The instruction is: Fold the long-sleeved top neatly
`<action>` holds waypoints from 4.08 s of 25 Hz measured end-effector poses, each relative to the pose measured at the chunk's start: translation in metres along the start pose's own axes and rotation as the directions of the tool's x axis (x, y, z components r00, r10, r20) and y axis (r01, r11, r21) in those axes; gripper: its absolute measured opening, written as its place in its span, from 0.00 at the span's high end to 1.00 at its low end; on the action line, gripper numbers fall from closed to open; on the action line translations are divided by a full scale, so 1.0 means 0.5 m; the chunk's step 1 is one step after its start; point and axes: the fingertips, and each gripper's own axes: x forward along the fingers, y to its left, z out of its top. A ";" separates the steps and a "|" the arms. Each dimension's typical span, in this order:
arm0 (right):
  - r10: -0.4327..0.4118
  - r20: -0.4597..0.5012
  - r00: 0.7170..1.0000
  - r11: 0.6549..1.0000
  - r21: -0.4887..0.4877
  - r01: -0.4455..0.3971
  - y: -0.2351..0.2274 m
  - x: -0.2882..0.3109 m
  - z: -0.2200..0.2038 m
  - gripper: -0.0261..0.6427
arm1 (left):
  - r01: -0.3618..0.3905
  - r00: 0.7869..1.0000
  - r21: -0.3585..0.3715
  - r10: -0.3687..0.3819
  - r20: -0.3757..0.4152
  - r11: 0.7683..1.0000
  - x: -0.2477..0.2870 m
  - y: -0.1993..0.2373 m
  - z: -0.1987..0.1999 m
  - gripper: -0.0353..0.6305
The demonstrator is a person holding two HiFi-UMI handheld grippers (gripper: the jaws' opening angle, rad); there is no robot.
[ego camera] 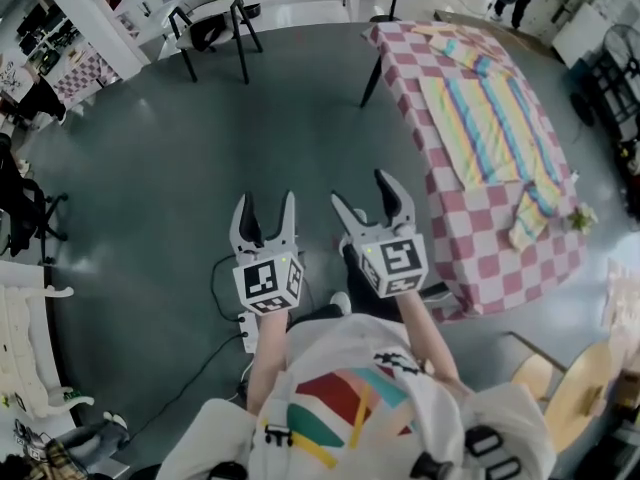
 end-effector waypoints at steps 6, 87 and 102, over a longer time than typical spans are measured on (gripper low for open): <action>0.056 -0.001 0.998 0.998 0.002 -0.056 -0.045 0.133 -0.006 0.47 | -0.025 1.000 0.001 0.025 -0.007 1.000 0.111 0.029 -0.010 0.52; -0.901 -0.339 0.271 0.238 0.137 0.962 -1.064 0.414 -0.043 0.48 | -0.031 0.341 -0.726 -0.675 -0.654 0.687 1.607 -0.839 -0.404 0.69; -0.862 -0.295 0.413 0.389 0.138 0.911 -1.121 0.260 -0.031 0.48 | 0.283 0.543 -0.578 -0.625 -0.561 0.765 1.640 -0.974 -0.228 0.92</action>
